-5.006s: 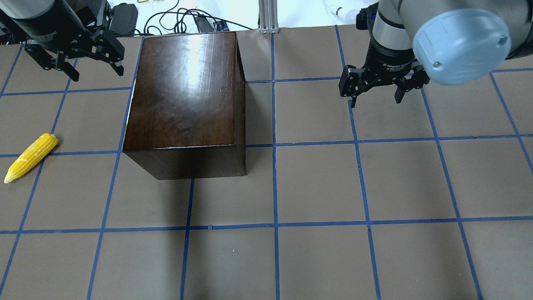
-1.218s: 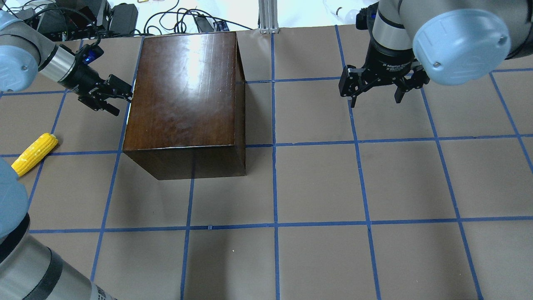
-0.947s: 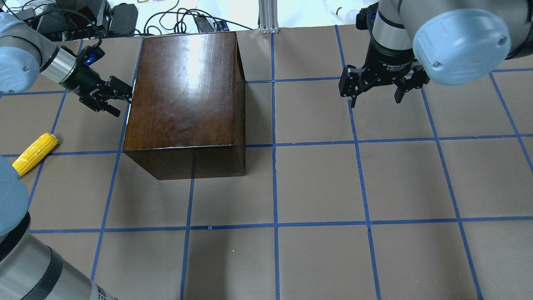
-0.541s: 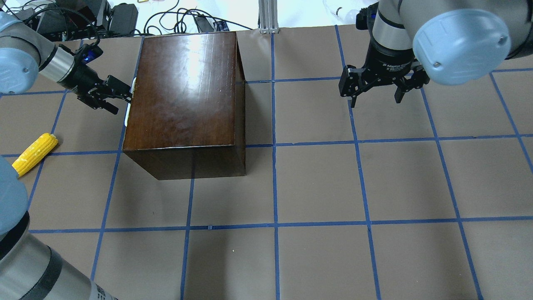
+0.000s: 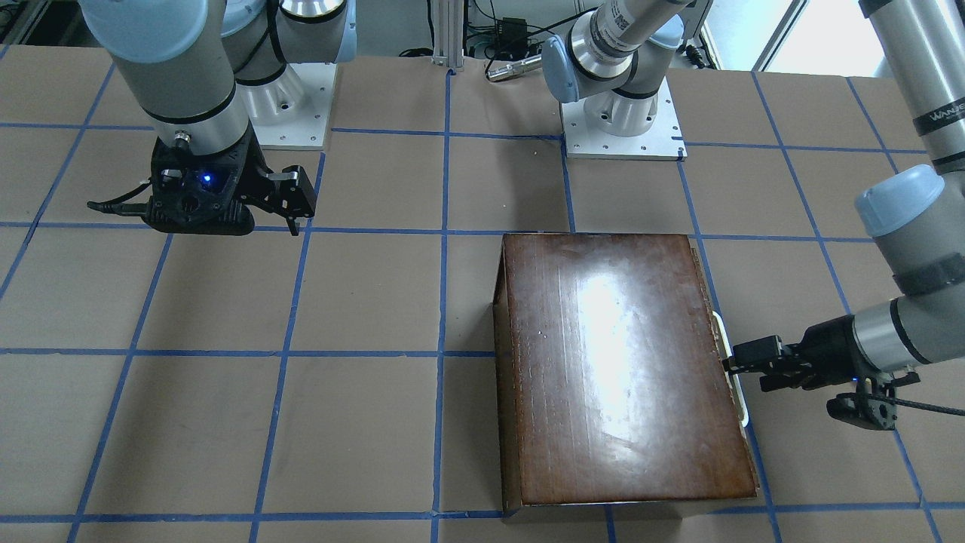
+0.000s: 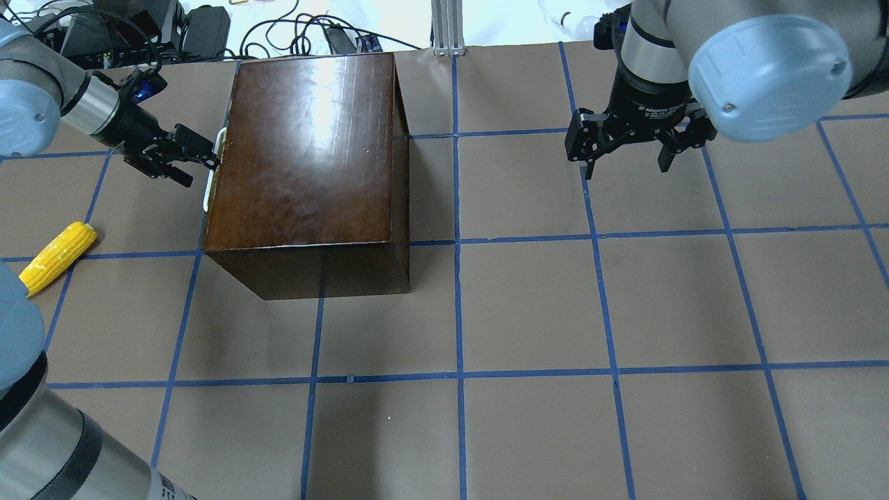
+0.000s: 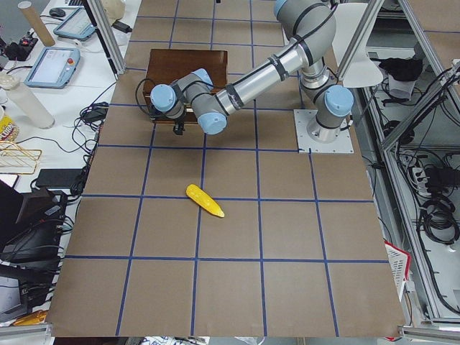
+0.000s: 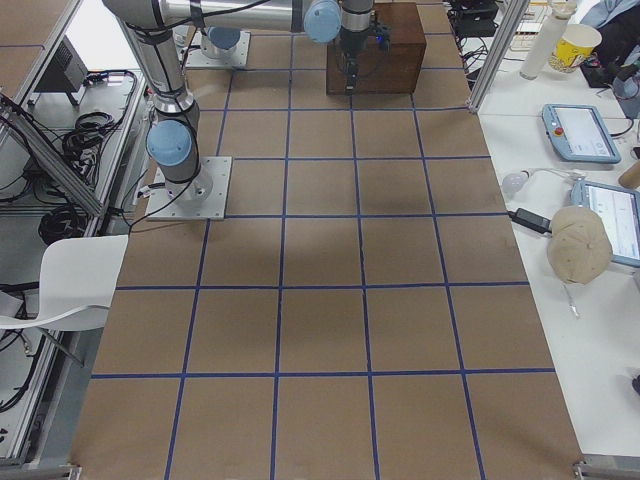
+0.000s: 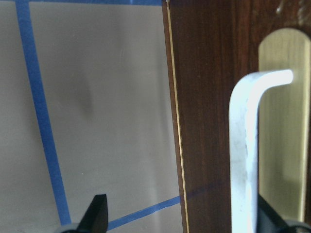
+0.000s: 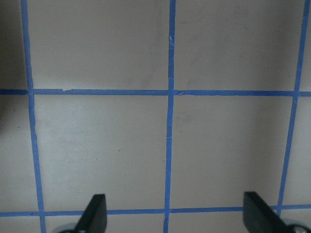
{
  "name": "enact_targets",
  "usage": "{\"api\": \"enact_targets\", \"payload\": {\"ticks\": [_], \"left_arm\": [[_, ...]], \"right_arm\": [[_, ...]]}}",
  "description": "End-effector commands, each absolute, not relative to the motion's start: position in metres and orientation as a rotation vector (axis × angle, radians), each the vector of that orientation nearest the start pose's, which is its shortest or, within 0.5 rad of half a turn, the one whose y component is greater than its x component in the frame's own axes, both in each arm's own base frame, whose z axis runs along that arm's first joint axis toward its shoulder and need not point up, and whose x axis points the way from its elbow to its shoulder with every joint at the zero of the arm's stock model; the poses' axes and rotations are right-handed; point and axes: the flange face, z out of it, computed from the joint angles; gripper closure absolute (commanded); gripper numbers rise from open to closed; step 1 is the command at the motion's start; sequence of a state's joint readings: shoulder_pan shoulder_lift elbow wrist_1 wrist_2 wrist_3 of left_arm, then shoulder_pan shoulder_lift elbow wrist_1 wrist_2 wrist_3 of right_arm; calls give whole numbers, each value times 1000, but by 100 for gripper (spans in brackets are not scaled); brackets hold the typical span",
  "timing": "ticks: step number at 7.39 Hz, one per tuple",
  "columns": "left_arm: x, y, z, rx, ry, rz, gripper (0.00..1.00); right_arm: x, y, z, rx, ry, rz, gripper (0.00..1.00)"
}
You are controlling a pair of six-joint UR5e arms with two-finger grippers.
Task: Open drawer and put corn inside
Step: 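Pull the drawer handle away from the cabinet with the left gripper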
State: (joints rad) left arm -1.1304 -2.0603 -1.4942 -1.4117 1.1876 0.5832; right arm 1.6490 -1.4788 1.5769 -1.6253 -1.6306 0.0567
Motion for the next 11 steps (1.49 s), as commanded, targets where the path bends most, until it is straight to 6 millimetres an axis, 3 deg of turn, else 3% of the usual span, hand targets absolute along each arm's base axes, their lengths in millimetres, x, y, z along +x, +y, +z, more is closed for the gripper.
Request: {"api": "enact_targets", "payload": {"ticks": [1, 11], "left_arm": [[118, -644, 265, 162, 3593, 57, 0], [127, -643, 269, 298, 3547, 43, 0]], "right_arm": [[168, -513, 444, -36, 3203, 62, 0], [168, -513, 443, -37, 3203, 65, 0]]}}
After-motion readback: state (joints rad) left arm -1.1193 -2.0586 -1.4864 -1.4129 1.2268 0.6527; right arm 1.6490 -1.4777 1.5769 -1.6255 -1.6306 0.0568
